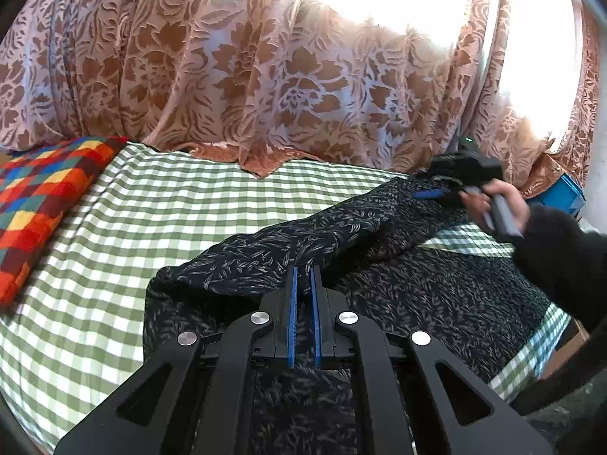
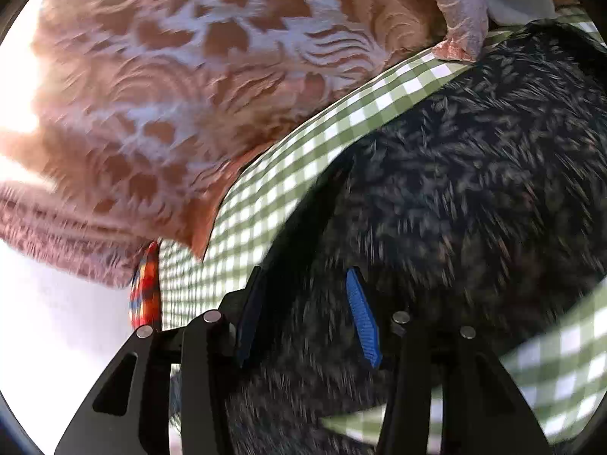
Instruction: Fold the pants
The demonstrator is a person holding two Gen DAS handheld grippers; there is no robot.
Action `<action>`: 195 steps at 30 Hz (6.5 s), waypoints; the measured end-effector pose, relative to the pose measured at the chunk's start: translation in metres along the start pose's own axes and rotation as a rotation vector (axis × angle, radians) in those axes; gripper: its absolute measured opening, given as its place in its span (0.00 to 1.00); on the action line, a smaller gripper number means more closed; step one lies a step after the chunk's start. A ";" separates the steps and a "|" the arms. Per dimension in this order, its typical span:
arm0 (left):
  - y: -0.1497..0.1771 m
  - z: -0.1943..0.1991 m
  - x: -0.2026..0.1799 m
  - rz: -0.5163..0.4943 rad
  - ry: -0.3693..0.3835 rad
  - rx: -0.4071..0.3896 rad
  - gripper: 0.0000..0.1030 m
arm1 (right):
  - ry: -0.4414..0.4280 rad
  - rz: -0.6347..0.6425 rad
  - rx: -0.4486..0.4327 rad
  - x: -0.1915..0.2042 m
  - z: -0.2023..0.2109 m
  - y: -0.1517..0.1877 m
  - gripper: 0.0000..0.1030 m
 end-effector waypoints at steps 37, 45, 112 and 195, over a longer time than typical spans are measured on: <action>0.076 0.022 0.081 0.330 -0.208 0.140 0.09 | 0.028 0.268 0.038 -0.034 0.092 0.206 0.06; 0.089 0.035 0.079 0.684 0.102 0.108 0.58 | 0.040 0.228 0.038 -0.049 0.077 0.204 0.06; 0.063 -0.004 -0.015 0.171 -0.117 0.137 0.36 | 0.003 0.321 0.101 -0.070 0.132 0.263 0.40; 0.083 -0.118 -0.291 -0.431 0.496 0.342 0.05 | 0.295 -0.340 -0.476 -0.329 0.372 0.147 0.14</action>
Point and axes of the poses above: each gripper's, at about its wrist camera, not at the fingertips, and z roughly against the way its jaws point, x to its left, y to its underside, the point moved 5 cm from there along -z, roughly the way its jaws point, and after that the axes turned 1 degree about z, right-handed, at the moved point
